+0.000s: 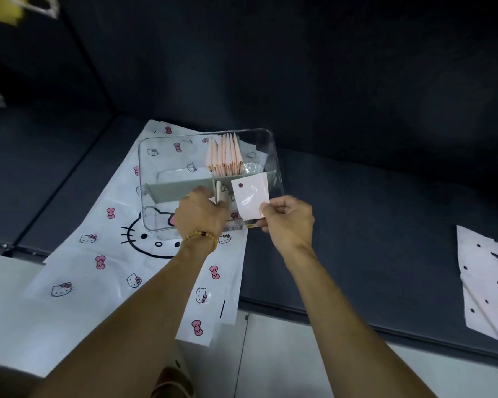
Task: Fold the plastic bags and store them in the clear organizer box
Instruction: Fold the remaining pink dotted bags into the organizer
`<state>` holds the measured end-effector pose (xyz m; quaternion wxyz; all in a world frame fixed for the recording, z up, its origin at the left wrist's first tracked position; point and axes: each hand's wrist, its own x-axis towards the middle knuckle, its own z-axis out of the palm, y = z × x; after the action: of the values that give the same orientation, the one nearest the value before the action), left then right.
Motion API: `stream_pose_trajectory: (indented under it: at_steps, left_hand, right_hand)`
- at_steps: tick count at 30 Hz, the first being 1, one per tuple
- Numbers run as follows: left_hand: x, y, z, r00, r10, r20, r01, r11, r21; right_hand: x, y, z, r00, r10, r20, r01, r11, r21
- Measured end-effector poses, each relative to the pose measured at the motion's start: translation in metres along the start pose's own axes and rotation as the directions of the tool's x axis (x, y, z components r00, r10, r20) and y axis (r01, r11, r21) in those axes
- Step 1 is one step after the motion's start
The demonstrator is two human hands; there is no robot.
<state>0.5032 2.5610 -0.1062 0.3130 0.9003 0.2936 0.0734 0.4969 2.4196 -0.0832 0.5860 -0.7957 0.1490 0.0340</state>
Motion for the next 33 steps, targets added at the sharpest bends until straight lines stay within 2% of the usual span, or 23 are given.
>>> stream_pose_trajectory:
  at_steps: [4,5,8,10,14,17,18,21,24,28,31,33]
  left_hand:
    - [-0.002,-0.006,-0.007,0.999,0.037,-0.006,-0.037,0.994,-0.099]
    - [-0.002,-0.006,-0.008,0.999,0.047,-0.002,-0.047,0.992,-0.117]
    - [-0.001,-0.008,-0.010,0.998,0.058,0.010,-0.056,0.989,-0.139]
    - [-0.002,-0.009,-0.010,0.997,0.071,0.009,-0.068,0.984,-0.165]
    - [-0.001,-0.014,-0.010,0.993,0.112,0.025,-0.104,0.970,-0.220]
    - [0.000,-0.017,-0.010,0.990,0.135,0.035,-0.124,0.965,-0.232]
    - [0.000,-0.018,-0.010,0.989,0.141,0.037,-0.129,0.964,-0.233]
    - [0.001,-0.018,-0.009,0.990,0.135,0.048,-0.120,0.963,-0.242]
    - [0.002,-0.019,-0.010,0.988,0.137,0.065,-0.117,0.962,-0.248]
    - [-0.005,-0.015,-0.017,0.987,0.158,0.042,-0.142,0.954,-0.263]
    - [-0.022,-0.005,-0.022,0.990,0.136,0.021,-0.116,0.903,-0.413]
    - [-0.040,0.006,-0.017,0.991,0.099,0.094,-0.028,0.820,-0.571]
  right_hand:
    - [0.005,-0.005,0.020,0.987,-0.163,-0.013,0.156,0.963,-0.218]
    - [0.005,-0.006,0.025,0.975,-0.224,-0.008,0.210,0.923,-0.322]
    - [0.001,-0.008,0.035,0.931,-0.365,0.006,0.281,0.705,-0.651]
    - [-0.001,-0.007,0.040,0.920,-0.391,0.034,0.299,0.642,-0.706]
    - [-0.003,-0.002,0.046,0.910,-0.332,0.247,0.414,0.747,-0.520]
    - [0.001,-0.003,0.049,0.950,-0.264,0.167,0.307,0.890,-0.336]
    - [0.002,-0.004,0.050,0.955,-0.233,0.180,0.280,0.911,-0.302]
    - [0.004,-0.003,0.050,0.959,-0.138,0.249,0.236,0.875,-0.423]
    - [0.007,-0.004,0.046,0.971,-0.108,0.211,0.205,0.832,-0.516]
    - [0.001,-0.007,0.035,0.972,-0.193,0.135,0.232,0.886,-0.401]
    - [-0.001,-0.006,0.009,0.982,-0.189,0.006,0.184,0.945,-0.269]
    - [-0.001,-0.002,-0.018,0.983,-0.160,-0.088,0.141,0.972,-0.188]
